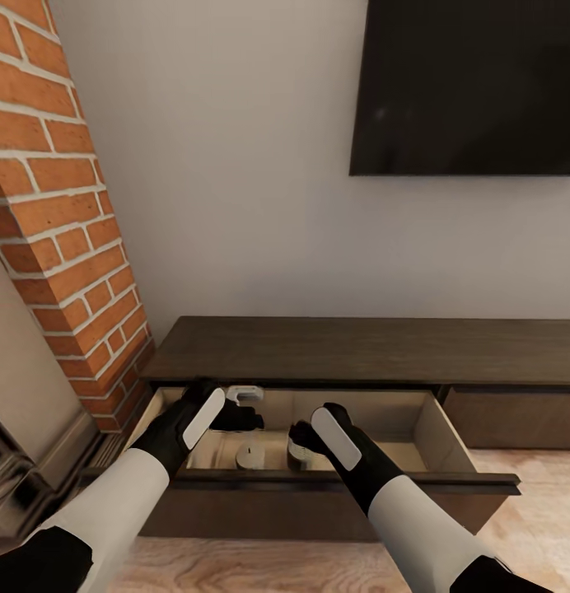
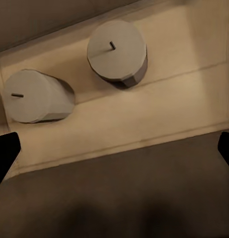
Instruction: Place each of the two pumpkins and all three candles from the living room inside a cabinet in the living room (use any cabinet), then make sure every cabinet is closed, and position the cauldron so it is next to a table in the living room.
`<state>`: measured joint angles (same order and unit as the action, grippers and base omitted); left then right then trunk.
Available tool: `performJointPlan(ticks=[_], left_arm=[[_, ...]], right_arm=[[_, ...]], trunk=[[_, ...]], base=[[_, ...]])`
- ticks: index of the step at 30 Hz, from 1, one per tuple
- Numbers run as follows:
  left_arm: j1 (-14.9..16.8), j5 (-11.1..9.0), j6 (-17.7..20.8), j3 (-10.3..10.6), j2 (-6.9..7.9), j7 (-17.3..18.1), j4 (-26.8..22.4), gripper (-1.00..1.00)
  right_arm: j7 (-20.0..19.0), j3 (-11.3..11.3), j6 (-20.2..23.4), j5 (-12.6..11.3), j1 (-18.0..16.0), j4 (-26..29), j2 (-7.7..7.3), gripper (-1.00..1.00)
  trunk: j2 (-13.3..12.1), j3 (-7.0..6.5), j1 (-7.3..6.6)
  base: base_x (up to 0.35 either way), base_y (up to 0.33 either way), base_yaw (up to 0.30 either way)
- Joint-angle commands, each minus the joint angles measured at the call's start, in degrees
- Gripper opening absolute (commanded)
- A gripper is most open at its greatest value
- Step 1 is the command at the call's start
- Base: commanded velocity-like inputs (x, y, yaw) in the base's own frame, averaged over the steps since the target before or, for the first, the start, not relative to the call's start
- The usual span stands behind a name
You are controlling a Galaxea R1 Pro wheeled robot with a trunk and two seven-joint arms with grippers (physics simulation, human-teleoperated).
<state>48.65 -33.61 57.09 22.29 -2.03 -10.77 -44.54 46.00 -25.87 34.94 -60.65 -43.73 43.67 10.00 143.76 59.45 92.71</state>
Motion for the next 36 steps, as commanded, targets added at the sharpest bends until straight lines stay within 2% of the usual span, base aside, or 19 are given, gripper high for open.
performJointPlan(ticks=[1,10,18,36], left_arm=[[0.0,-0.6,0.1,0.1,0.04,-0.6,-0.4,1.0],[-0.2,-0.6,0.0,0.1,0.12,-0.9,-4.7,1.0],[-0.2,-0.6,0.0,0.1,0.17,-0.9,-5.3,1.0],[-0.2,-0.7,0.2,0.1,0.11,-0.9,-5.3,1.0]], right_arm=[[0.4,-0.3,-0.1,-0.2,0.0,0.1,0.0,1.0],[0.3,-1.9,-1.3,0.0,0.0,0.1,0.0,1.0],[0.1,-2.2,-3.3,-0.1,0.0,0.1,0.0,1.0],[0.1,-3.1,-3.6,-0.1,0.0,0.1,0.0,1.0]], trunk=[[0.0,-0.17,-0.03],[-0.1,-2.16,-0.27],[-0.2,-3.94,-0.47],[-0.5,-7.92,-0.94]], base=[[-0.009,0.0,0.0],[-0.003,0.0,0.0],[0.0,0.0,0.0],[-0.07,0.0,0.0]])
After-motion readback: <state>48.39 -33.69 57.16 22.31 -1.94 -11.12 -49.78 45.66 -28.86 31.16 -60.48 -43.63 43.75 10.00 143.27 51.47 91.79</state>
